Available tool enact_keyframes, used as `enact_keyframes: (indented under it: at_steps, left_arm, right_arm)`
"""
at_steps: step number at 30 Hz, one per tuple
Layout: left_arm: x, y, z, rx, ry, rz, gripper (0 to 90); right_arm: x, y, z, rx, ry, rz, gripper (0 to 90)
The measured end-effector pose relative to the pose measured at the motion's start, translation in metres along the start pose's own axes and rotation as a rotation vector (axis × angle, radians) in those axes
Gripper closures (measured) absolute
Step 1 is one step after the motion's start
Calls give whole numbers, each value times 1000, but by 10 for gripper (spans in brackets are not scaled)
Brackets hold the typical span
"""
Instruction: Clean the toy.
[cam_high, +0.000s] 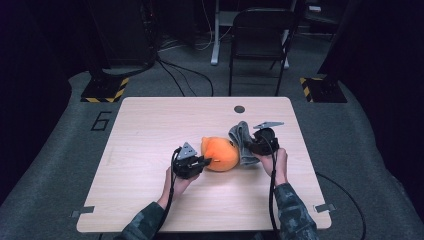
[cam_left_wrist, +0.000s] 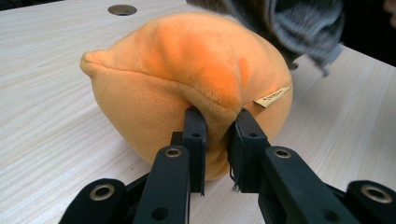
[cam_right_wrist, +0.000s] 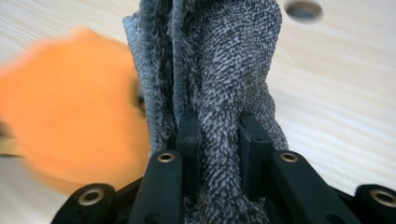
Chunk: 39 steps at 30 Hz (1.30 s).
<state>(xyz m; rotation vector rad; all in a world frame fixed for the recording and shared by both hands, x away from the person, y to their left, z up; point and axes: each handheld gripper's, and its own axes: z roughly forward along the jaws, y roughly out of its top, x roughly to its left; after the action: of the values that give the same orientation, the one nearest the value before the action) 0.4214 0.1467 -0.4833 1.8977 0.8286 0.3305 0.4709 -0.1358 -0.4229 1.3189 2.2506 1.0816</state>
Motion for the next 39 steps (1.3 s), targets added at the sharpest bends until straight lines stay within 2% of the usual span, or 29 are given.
enact_keyframes:
  at_steps: [4,6,10,14,16,18,21,27,30,35,39]
  left_arm:
    - [-2,0,1,-6,3,4,778]
    - [-3,0,1,-7,9,21,778]
    - [-5,1,1,-11,6,36,778]
    - [-6,1,1,-9,1,43,778]
    - [-6,1,1,-9,-2,47,778]
    - [-7,1,1,-7,-12,38,779]
    - [-7,1,2,-6,-5,51,780]
    - [-6,0,2,-4,-2,44,779]
    - [-6,0,2,1,-10,34,779]
    - [-6,0,2,4,-10,31,778]
    - [-5,0,2,-5,-3,27,778]
  right_arm:
    - [22,10,-7,-36,68,-34,733]
    - [36,13,-6,-41,92,-55,733]
    - [60,17,-3,-47,119,-107,733]
    - [72,18,1,-49,132,-129,732]
    - [77,18,3,-62,156,-123,732]
    - [81,17,5,-64,147,-147,731]
    - [83,14,12,-48,122,-173,733]
    - [79,11,14,-39,89,-193,733]
    - [78,10,14,-32,75,-181,733]
    - [74,8,12,-29,54,-204,731]
    - [69,7,12,-23,34,-184,730]
